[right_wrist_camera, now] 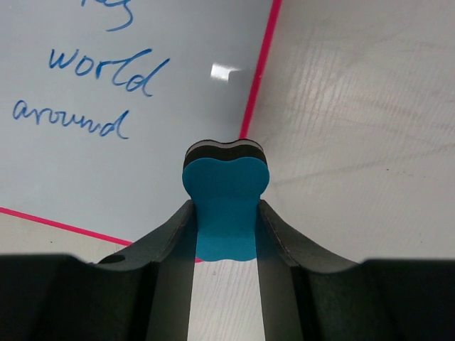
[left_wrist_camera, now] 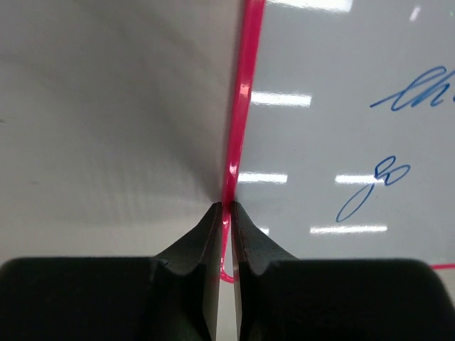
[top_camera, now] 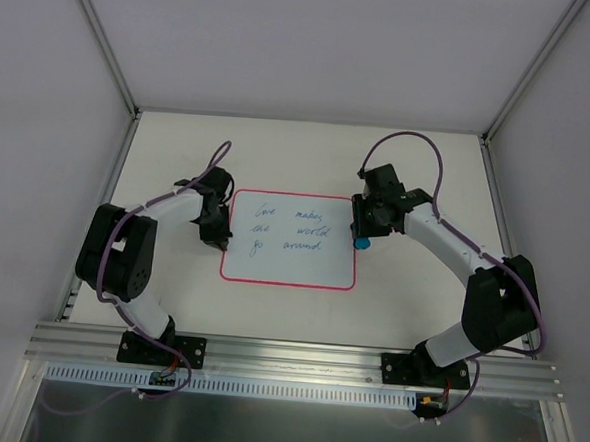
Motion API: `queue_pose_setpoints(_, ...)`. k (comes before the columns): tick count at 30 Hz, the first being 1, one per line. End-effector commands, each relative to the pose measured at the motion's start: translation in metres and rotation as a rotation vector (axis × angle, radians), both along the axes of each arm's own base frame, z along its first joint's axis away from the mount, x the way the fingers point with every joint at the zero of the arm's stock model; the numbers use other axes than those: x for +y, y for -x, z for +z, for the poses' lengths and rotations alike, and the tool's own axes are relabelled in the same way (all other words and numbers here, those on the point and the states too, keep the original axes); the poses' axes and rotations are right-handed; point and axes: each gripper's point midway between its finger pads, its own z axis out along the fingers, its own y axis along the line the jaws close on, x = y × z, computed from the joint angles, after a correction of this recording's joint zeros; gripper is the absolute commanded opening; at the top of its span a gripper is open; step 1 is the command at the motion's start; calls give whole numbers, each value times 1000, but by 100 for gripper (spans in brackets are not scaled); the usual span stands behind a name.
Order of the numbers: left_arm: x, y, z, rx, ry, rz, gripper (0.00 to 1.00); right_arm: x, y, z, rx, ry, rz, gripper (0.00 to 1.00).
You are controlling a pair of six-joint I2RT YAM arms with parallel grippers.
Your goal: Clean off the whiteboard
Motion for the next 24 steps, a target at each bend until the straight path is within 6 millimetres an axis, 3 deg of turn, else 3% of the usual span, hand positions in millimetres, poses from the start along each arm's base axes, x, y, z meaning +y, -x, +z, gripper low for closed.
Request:
queue_pose_setpoints(1, -46, 31, -2, 86, 104, -5, 8, 3, -3, 8, -43, -7, -4, 20)
queue_pose_setpoints(6, -78, 39, 6, 80, 126, -19, 11, 7, -1, 3, -36, -4, -15, 20)
queue_pose_setpoints(9, -75, 34, 10, 40, 101, 13, 15, 8, -2, 0, -36, 15, -16, 20)
queue_pose_setpoints(13, -69, 19, 20, -28, 64, 19, 32, 8, -4, -3, -37, 33, -23, 19)
queue_pose_setpoints(17, -68, 1, 25, -56, 62, 28, 41, 8, -10, -3, -46, 53, -37, 19)
queue_pose_setpoints(24, -67, -39, 24, -73, 63, 9, 39, 15, -21, -4, -63, 85, -26, 18)
